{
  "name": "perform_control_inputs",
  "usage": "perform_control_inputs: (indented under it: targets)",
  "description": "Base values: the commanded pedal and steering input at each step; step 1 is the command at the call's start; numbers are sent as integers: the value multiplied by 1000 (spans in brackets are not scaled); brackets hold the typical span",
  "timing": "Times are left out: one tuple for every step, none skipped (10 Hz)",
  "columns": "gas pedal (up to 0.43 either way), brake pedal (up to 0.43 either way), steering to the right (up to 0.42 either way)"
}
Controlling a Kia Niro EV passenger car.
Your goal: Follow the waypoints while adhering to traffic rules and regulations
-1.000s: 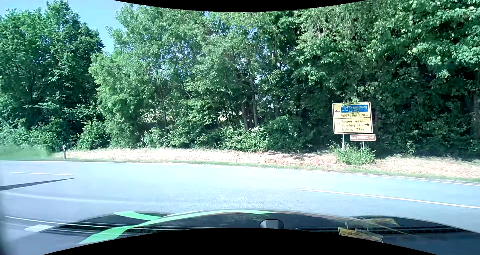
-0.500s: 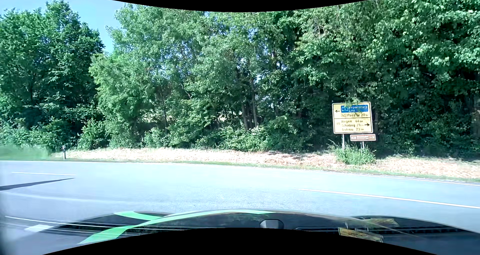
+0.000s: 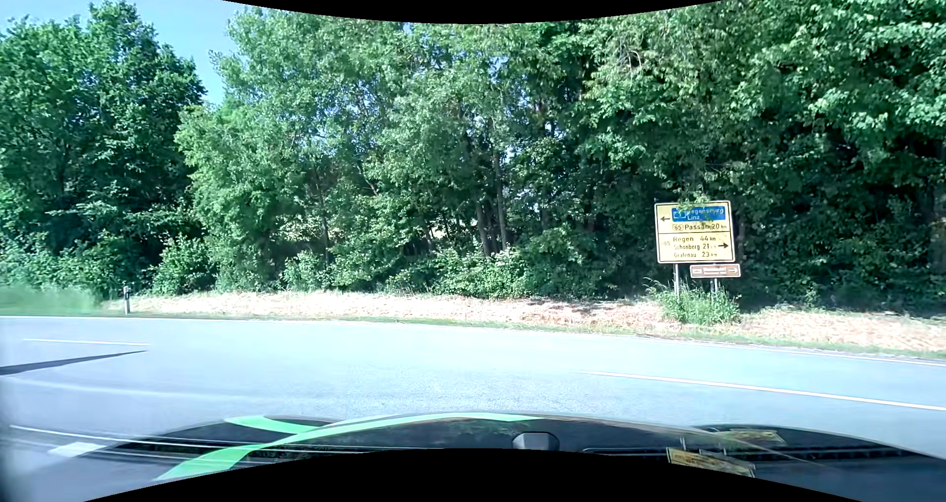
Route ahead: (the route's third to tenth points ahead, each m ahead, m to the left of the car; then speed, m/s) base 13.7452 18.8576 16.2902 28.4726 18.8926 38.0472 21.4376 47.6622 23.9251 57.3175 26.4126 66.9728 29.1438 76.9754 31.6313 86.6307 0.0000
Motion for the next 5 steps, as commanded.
perform_control_inputs:
  targets:
    - [0, 195, -137]
    - [0, 195, -137]
    - [0, 201, -137]
    - [0, 220, -137]
    - [0, 280, -137]
